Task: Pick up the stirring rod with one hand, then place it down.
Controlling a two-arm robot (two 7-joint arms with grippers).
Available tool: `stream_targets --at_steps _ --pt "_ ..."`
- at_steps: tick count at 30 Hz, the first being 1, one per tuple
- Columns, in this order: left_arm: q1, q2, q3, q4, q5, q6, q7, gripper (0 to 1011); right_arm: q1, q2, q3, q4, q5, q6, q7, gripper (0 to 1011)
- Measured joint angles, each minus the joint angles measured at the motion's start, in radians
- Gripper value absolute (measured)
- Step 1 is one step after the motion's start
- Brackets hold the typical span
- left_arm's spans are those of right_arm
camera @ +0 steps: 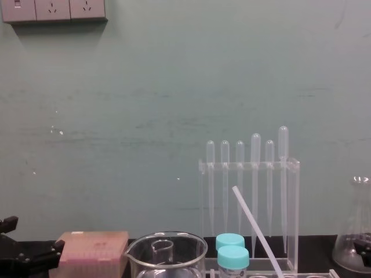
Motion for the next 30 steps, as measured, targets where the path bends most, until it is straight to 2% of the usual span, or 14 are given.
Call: stream_targets --at_steps 30 --pt "0.0 0.0 0.0 0.0 0.0 0.0 0.0 1000 0.0 0.0 0.0 0.0 0.0 0.0 0.0 1003"
